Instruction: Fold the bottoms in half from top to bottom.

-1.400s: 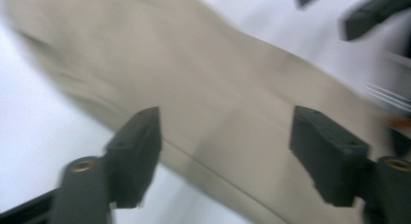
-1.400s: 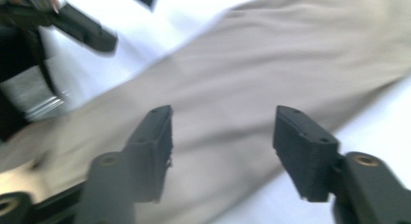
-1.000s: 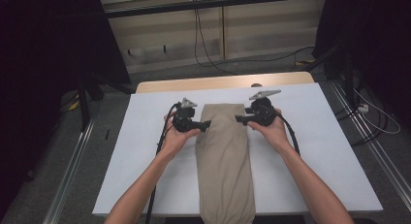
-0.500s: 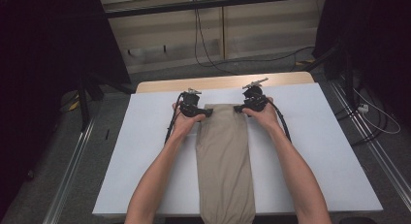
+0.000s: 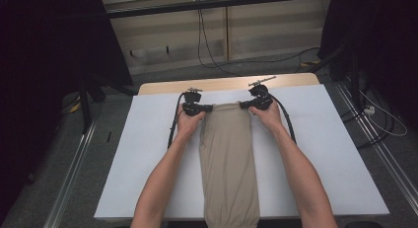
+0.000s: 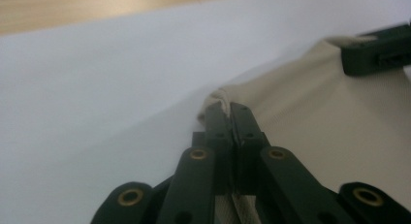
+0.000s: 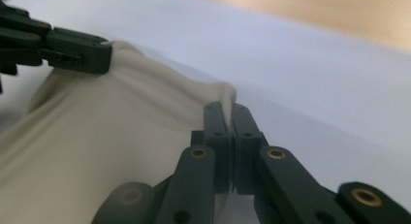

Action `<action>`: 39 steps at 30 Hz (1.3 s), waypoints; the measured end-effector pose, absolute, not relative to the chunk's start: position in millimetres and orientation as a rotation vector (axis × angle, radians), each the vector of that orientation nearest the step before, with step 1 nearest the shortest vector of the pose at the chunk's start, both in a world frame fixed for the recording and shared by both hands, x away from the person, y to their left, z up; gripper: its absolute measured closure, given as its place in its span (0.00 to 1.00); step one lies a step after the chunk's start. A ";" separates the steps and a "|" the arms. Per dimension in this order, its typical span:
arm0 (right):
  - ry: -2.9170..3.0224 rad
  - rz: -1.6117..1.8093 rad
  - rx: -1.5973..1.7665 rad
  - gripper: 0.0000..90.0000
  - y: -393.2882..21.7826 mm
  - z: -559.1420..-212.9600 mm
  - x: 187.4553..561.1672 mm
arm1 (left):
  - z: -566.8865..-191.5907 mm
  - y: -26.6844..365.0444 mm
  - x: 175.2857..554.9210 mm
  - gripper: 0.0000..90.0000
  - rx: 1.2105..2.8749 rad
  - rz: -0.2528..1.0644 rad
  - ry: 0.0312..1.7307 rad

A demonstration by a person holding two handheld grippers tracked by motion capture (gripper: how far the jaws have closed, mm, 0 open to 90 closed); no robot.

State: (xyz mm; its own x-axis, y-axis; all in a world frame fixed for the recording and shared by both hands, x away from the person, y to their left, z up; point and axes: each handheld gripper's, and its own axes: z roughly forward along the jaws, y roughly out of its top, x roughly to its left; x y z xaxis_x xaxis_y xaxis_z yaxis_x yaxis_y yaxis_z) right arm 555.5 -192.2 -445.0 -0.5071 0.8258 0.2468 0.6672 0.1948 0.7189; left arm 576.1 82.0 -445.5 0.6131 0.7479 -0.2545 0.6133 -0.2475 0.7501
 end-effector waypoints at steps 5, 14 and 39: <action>2.129 1.240 1.399 0.99 -189.0 -403.8 567.1 | -387.9 81.0 582.3 0.98 1.824 0.323 1.016; 2.093 1.439 1.245 0.98 -200.6 -356.4 515.8 | -357.8 101.9 514.0 0.98 1.776 0.289 0.794; 2.537 1.310 0.935 0.83 -180.0 -430.2 239.5 | -426.9 141.1 259.5 0.86 2.168 0.029 0.489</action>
